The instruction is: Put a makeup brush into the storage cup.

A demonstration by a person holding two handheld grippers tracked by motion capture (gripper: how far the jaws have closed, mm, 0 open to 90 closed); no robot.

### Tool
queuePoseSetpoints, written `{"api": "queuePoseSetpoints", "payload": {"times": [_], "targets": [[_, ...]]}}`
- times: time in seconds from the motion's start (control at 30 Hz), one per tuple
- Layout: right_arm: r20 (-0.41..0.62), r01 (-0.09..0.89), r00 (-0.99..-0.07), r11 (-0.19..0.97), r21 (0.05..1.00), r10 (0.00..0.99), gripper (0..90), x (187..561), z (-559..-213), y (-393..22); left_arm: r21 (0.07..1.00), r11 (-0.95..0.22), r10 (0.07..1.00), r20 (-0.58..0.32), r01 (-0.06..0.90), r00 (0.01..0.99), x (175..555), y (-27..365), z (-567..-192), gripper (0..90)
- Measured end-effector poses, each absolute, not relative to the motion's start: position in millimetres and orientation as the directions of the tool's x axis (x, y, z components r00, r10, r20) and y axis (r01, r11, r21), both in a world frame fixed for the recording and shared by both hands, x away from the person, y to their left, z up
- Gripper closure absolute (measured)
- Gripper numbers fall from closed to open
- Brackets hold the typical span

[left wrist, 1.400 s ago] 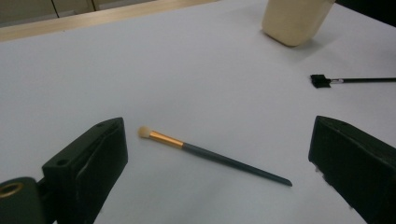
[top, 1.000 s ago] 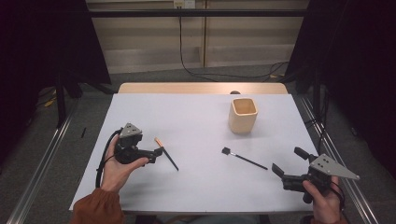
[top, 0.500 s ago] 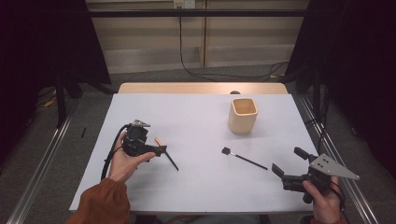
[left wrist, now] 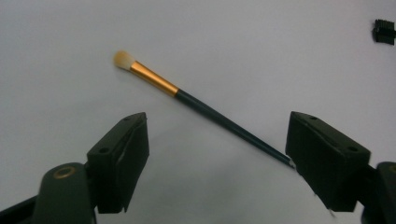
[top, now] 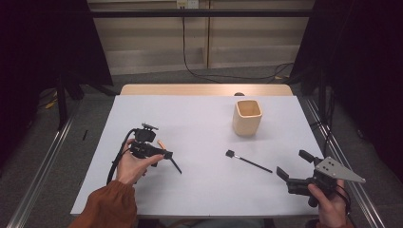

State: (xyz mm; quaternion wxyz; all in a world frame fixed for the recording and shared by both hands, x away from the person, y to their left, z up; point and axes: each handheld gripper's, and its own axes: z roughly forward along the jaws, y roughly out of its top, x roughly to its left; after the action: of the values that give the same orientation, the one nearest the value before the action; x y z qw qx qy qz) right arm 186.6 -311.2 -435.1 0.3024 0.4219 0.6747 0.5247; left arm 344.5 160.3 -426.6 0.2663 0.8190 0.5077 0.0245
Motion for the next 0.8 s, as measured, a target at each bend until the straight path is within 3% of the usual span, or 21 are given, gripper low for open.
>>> {"api": "queuePoseSetpoints", "payload": {"times": [0.23, 0.8], "targets": [[0.037, 0.254, -0.465, 0.093, 0.963, 0.885, 0.0, 187, -435, -311, 0.419, -0.343, 0.862, -0.217, 0.841, 0.459, 345, 148, -429, 31.6], [0.033, 0.254, -0.47, 0.099, 0.962, 0.882, 0.0, 187, -435, -311, 0.297, -0.334, 0.892, -0.206, 0.894, 0.402, 362, 127, -438, 38.6]]}}
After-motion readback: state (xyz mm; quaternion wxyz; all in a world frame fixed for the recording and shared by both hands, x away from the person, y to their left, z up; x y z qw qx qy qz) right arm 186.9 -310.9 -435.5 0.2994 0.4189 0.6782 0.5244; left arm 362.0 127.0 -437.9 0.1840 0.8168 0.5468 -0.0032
